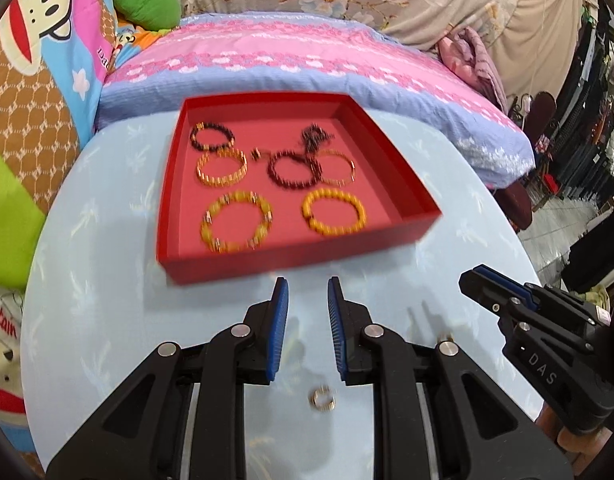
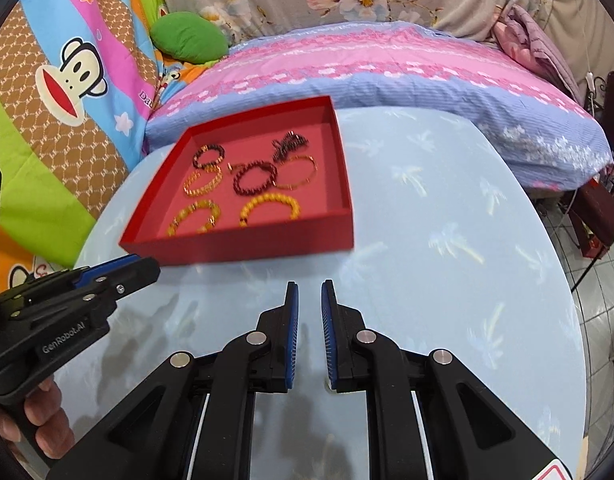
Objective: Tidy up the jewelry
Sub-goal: 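Withdraw both tools from the box toward the two gold hoop earrings, then grasp a gold hoop earring with the left tool while the right tool grasps the other hoop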
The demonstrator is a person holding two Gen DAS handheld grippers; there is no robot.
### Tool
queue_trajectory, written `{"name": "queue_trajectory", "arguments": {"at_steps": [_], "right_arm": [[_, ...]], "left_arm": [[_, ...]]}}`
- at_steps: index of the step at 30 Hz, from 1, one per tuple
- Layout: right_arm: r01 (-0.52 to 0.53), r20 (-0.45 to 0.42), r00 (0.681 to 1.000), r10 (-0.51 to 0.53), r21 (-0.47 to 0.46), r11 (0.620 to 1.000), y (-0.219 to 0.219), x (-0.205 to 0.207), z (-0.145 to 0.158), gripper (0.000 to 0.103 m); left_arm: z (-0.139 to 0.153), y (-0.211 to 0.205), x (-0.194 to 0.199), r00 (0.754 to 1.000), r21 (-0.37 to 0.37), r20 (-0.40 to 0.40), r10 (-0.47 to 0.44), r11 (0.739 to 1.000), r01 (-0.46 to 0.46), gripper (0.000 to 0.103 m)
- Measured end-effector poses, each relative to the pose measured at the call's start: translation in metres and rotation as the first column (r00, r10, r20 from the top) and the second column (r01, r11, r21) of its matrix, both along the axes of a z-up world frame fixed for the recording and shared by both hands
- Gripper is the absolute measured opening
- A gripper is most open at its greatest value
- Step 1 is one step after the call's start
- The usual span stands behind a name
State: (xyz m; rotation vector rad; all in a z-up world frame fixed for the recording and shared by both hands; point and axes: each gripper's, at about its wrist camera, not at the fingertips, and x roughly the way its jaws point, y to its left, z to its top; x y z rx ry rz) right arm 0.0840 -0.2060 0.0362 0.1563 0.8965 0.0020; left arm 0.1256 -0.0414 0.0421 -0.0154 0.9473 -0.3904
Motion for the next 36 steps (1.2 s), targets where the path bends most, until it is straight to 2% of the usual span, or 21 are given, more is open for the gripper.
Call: {"name": "queue_trajectory", "arguments": {"at_steps": [14,17,19,21,29,34,36], "right_arm": [[0.016,-0.078,0.997,-0.017,-0.015,1.000,-0.003,-0.040,-0.038,0.013],[0.021,-0.076,0.997,-0.023,-0.023,1.000,-0.003,-0.043,-0.041,0.025],[0.020,-0.074,0.997,-0.022,-0.029,0.999,-0.002,-0.043,-0.043,0.027],[0.019,-0.078,0.997,-0.021,-0.037,0.999,-0.001,-0.040,-0.045,0.028],[0.011,-0.085,0.996,-0.018,-0.078,0.997,0.007,-0.028,-0.053,0.028],[0.008,-0.079,0.997,-0.017,-0.105,0.994,0.012,-0.023,-0.056,0.023],[0.005,-0.076,0.997,-0.013,-0.112,0.994,0.012,-0.022,-0.057,0.018]], "left_arm": [[-0.035,-0.003,-0.050,0.997,0.011,-0.065,-0.030,0.999,0.031,0.020],[-0.041,-0.004,-0.054,0.996,0.015,-0.078,-0.035,0.999,0.036,0.020],[-0.044,-0.005,-0.056,0.996,0.022,-0.080,-0.036,0.999,0.038,0.026],[-0.045,-0.006,-0.058,0.996,0.022,-0.082,-0.036,0.999,0.038,0.027],[-0.047,-0.004,-0.059,0.996,0.019,-0.086,-0.025,0.999,0.027,0.027],[-0.050,-0.004,-0.058,0.995,0.028,-0.097,-0.019,0.999,0.022,0.027],[-0.051,-0.005,-0.058,0.995,0.029,-0.098,-0.018,0.999,0.021,0.027]]}}
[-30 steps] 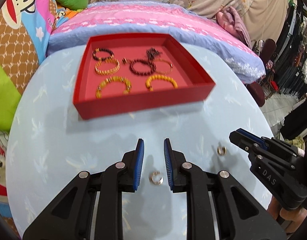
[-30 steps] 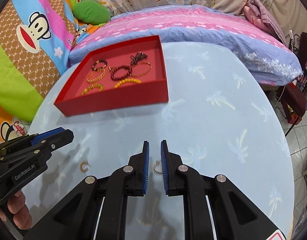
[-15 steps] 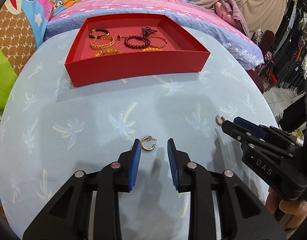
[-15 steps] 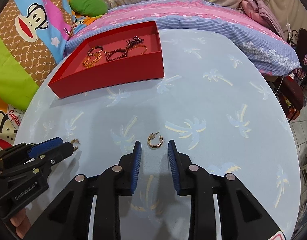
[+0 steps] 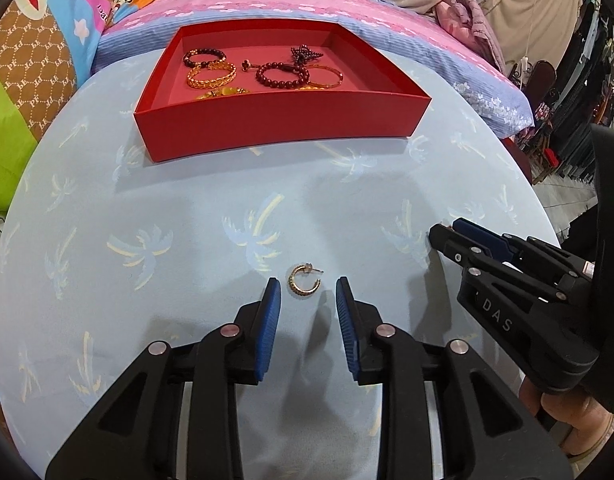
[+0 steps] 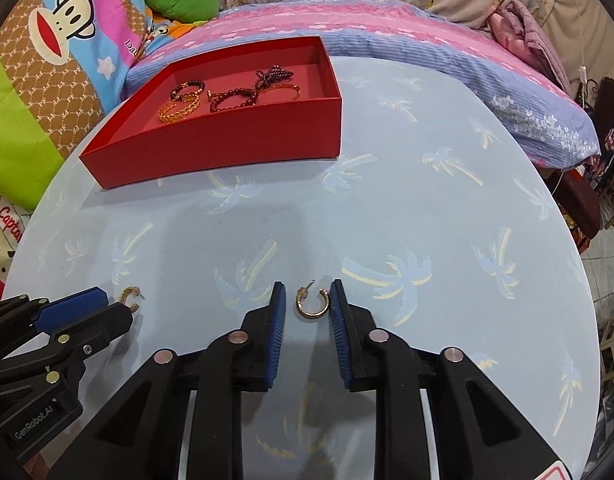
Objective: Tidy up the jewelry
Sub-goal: 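Grasp a gold hoop earring with the left tool while the right tool grasps the other hoop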
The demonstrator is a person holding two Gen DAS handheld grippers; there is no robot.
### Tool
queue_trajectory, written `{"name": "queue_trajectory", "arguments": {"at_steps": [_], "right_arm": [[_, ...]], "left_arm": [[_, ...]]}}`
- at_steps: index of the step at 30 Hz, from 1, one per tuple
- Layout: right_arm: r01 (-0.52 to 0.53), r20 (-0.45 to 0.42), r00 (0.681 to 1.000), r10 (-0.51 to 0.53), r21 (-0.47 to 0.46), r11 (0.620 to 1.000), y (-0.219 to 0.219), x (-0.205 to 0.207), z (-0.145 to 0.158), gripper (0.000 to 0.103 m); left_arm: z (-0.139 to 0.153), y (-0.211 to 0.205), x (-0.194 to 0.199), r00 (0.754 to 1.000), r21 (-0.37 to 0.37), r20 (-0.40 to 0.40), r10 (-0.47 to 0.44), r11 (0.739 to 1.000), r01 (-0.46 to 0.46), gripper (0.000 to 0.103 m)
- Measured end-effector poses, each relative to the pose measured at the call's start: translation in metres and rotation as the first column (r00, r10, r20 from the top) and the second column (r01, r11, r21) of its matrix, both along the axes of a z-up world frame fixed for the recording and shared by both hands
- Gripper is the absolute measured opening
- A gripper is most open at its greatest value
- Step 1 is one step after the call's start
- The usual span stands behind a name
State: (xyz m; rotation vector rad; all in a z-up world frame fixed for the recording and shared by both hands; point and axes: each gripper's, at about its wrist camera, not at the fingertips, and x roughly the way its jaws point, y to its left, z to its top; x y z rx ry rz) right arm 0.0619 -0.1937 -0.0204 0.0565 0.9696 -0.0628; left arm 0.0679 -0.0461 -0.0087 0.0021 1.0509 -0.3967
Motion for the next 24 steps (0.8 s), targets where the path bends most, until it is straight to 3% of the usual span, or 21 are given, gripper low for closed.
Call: {"name": "queue_trajectory", "arguments": {"at_steps": [24], "right_arm": [[0.034,-0.002,0.999,-0.034,0.098,0.995,-0.016,-0.020,0.003,0.016]], "left_arm": [[-0.005,-0.004,-0.004,1.000,0.012,0.010,0.001,1.000,-0.001,0.027]]}}
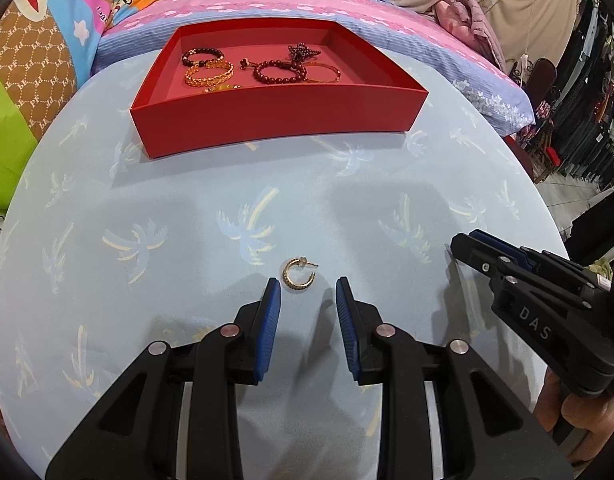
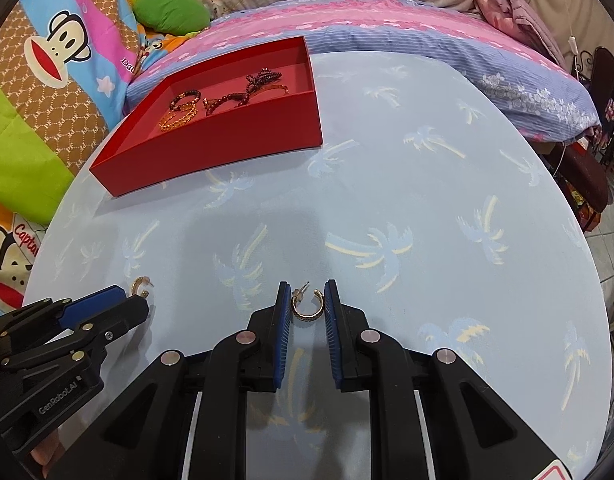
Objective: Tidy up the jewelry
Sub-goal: 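Grasp a gold hoop earring with the left tool while the right tool grasps the other hoop, then carry both hoop earrings into the red box and open both tools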
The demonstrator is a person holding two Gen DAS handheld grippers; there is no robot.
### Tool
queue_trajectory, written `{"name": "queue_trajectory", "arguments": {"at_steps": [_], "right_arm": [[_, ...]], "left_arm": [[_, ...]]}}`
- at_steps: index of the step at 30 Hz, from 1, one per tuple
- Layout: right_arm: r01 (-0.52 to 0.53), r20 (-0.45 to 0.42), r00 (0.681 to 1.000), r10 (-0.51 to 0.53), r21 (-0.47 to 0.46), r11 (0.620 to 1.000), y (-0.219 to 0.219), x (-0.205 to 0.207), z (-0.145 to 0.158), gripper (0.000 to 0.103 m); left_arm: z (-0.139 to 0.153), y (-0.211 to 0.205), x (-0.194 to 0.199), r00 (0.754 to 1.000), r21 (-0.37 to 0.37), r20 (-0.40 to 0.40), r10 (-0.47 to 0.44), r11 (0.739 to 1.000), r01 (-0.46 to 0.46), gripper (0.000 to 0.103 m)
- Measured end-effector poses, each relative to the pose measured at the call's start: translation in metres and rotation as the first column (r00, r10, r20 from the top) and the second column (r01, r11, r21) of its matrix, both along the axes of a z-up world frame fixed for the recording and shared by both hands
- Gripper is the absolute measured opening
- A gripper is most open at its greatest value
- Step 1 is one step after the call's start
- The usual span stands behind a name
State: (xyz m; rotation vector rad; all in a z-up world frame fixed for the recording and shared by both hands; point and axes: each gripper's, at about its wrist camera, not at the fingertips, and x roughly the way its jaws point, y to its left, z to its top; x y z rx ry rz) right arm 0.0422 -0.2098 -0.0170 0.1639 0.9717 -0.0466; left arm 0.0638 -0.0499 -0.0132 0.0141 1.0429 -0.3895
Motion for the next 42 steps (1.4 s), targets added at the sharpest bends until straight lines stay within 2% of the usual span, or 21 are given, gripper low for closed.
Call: {"name": "queue_trajectory", "arguments": {"at_steps": [12,16,24,42], "right_arm": [[-0.018,0.001,1.000,0.018,0.007,1.000,0.006,0.001,0.001,0.016],[-0.025,0.001,1.000,0.025,0.010,1.000,0.008,0.002,0.001,0.016],[-0.042,0.011,0.999,0.042,0.015,0.999,0.012,0.001,0.006,0.016],[-0.107,0.136,0.985,0.105,0.010,0.994,0.034,0.019,0.064,0.016]], "left_arm": [[-0.004,-0.003,0.008,1.000,0.010,0.025,0.009,1.000,-0.009,0.026],[-0.005,-0.005,0.008,0.999,0.023,0.036,0.004,1.000,-0.005,0.017],[-0.003,-0.006,0.007,0.999,0.026,0.035,-0.008,1.000,0.007,0.016],[0.047,-0.005,0.020,0.992,0.011,0.122,-0.007,1.000,0.005,0.016]]}}
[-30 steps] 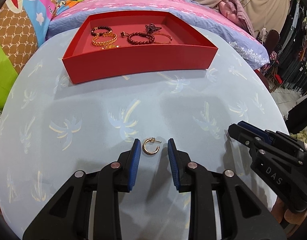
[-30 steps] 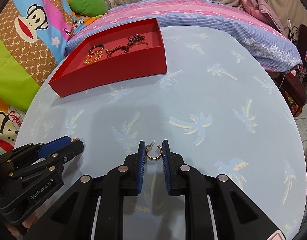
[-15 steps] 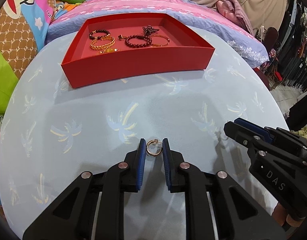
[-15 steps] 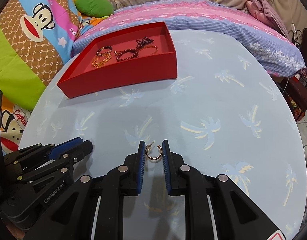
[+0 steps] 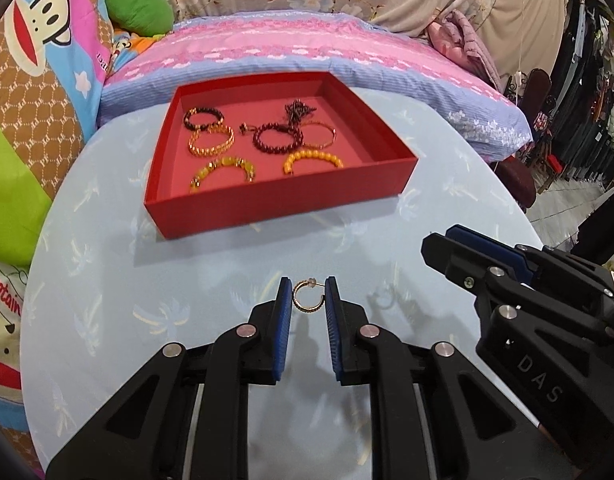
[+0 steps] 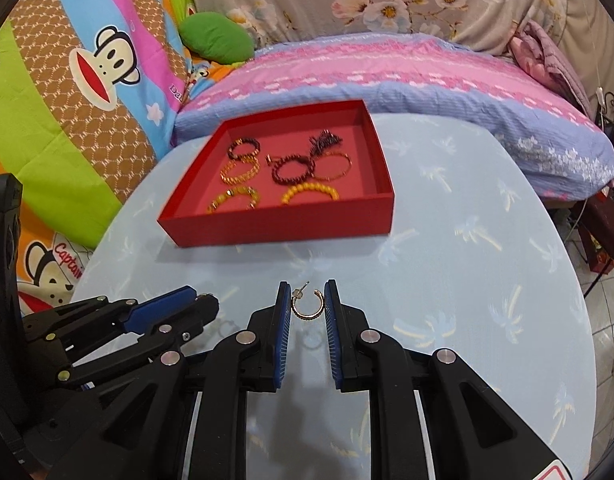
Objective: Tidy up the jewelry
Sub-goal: 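Carry both hoop earrings into the red box and open both tools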
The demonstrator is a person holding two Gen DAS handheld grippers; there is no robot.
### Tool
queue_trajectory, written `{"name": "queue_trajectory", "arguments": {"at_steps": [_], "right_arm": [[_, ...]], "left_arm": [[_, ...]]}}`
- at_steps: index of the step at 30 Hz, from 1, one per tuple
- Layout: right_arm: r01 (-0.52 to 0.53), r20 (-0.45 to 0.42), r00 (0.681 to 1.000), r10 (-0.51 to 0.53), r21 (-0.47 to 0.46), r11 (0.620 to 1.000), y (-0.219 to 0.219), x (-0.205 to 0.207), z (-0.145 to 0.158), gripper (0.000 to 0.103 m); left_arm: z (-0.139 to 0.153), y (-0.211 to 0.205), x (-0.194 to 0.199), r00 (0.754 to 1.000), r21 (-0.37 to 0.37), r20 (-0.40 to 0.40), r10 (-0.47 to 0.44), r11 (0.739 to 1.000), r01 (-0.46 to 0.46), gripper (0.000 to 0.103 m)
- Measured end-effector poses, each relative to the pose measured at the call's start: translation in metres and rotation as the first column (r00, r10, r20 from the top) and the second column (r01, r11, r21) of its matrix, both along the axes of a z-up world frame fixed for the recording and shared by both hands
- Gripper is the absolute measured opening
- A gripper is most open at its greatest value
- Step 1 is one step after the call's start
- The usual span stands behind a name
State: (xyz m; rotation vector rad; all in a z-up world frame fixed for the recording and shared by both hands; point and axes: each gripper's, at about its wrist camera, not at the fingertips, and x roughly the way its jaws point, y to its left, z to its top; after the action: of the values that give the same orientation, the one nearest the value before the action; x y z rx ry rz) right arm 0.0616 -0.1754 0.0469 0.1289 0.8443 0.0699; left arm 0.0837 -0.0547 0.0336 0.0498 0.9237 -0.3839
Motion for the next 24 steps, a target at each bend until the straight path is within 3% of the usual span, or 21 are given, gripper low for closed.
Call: {"name": "queue_trajectory", "arguments": {"at_steps": [13,24], "right_arm": [[-0.008,0.073,0.997,0.008,-0.007,1.000,0.004,0.030,0.032,0.016],[-0.014,0.102,0.995,0.016,-0.019,1.000,0.005,0.056,0.042,0.016]], "left_arm": [[0.034,0.000,0.029,0.997,-0.014,0.069,0.015,1.000,-0.014,0.016],[0.044,0.002,0.057,0.995,-0.020,0.097,0.021,1.000,-0.019,0.016]]}}
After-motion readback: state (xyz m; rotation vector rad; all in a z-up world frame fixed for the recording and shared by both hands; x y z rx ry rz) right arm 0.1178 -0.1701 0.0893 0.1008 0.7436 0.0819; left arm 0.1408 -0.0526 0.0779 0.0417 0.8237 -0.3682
